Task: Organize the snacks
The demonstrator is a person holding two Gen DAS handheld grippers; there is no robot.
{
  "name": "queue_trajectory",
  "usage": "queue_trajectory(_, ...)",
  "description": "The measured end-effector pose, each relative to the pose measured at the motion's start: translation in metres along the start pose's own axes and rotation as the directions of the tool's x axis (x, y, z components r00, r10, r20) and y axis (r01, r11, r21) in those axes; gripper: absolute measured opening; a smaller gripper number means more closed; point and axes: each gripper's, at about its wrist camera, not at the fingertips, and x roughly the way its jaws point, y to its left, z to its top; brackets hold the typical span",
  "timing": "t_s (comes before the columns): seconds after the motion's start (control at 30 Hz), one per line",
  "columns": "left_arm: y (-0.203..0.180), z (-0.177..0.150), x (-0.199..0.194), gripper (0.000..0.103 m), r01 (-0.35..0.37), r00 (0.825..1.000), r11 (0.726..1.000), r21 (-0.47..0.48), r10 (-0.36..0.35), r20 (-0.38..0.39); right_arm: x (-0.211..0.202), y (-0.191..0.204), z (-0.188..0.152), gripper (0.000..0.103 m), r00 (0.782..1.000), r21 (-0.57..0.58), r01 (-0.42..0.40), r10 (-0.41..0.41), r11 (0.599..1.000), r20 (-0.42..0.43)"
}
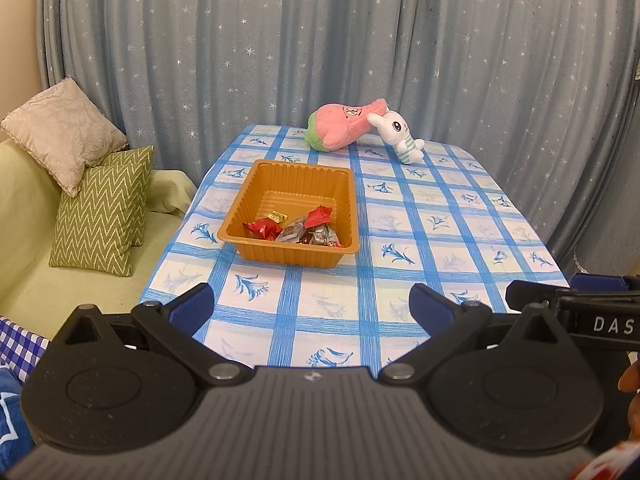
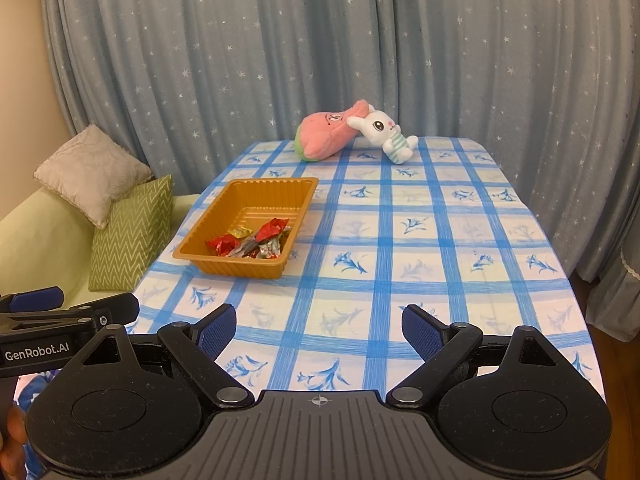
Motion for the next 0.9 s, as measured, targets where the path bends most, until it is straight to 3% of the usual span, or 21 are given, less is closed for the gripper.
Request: queue_trajectory(0.9, -0.002, -0.0005, 0.0015, 0.103, 0.001, 1.0, 1.0, 0.005, -0.001, 0.0, 0.0013, -0.0025, 0.0005, 0.089, 1.0, 0.001, -0.001, 0.001, 1.0, -0.001)
